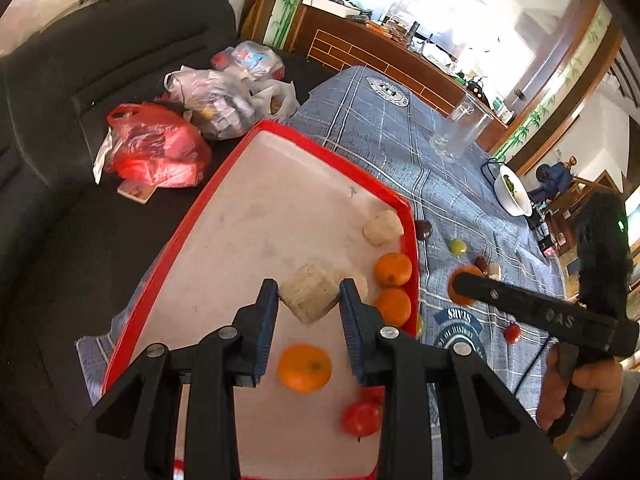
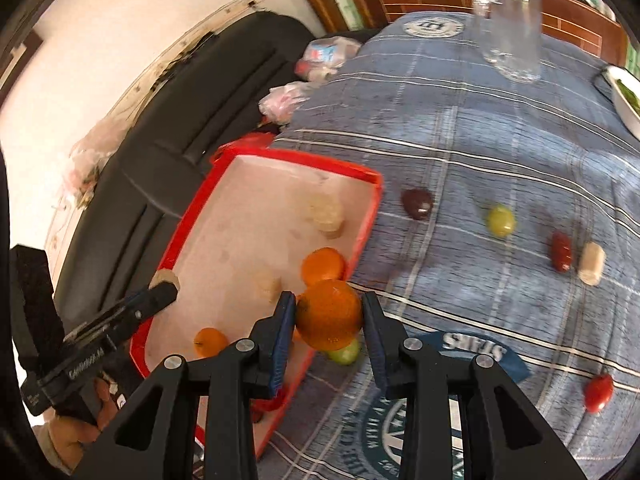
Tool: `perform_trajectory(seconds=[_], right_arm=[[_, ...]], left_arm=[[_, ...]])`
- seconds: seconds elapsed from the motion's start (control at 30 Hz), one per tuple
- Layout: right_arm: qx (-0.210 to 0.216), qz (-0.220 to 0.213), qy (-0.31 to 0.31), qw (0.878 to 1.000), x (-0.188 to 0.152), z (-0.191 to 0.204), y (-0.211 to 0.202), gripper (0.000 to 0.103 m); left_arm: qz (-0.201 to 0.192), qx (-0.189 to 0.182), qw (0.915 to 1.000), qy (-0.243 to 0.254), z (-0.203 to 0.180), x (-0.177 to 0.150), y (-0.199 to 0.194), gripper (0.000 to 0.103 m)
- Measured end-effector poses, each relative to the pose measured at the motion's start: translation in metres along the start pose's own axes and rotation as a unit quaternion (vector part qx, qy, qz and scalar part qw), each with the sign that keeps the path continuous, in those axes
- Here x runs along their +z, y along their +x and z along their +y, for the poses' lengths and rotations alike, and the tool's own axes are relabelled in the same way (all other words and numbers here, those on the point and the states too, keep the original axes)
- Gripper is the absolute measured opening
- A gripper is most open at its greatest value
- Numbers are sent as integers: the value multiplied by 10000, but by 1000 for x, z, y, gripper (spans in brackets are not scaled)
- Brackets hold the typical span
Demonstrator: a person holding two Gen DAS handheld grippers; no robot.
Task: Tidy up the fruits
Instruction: 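Carry cube with left gripper into red tray while right gripper carries orange there, release both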
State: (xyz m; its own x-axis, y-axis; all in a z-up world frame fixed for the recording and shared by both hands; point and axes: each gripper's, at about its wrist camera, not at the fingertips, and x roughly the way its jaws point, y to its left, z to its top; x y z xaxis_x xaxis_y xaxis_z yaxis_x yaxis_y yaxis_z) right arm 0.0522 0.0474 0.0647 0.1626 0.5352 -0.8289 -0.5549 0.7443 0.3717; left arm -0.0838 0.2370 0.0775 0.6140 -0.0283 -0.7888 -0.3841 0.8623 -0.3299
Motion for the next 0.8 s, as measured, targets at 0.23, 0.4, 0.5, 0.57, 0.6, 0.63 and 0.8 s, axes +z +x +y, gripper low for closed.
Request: perform_trajectory(seconds=[0.23, 0.4, 0.5, 0.57, 0.6, 0.63, 0.8], right_arm=[[115, 103, -311, 9994, 5, 22, 14, 34], [45, 183, -421, 9989, 11, 29, 27, 34], [-15, 217, -514, 9984, 19, 33, 36, 34], [-42, 260, -547, 9982, 24, 35, 44, 34], [-38, 273, -552, 9981, 26, 36, 47, 34], [-52, 289, -571, 9979, 30, 37, 51, 34], [-183, 392, -696, 9966, 37, 42, 70, 34]], left_arm=[[391, -135, 9988, 261, -5, -42, -15, 29], [621, -157, 9976, 256, -7, -60, -7, 29], [654, -155, 9974, 247, -6, -63, -2, 29], [657, -131, 9974, 284, -7, -64, 1, 29], [657, -121, 9973, 294, -7, -65, 2, 29], [659, -101, 9973, 305, -7, -64, 3, 29], [662, -56, 9973, 324, -7, -64, 7, 29]])
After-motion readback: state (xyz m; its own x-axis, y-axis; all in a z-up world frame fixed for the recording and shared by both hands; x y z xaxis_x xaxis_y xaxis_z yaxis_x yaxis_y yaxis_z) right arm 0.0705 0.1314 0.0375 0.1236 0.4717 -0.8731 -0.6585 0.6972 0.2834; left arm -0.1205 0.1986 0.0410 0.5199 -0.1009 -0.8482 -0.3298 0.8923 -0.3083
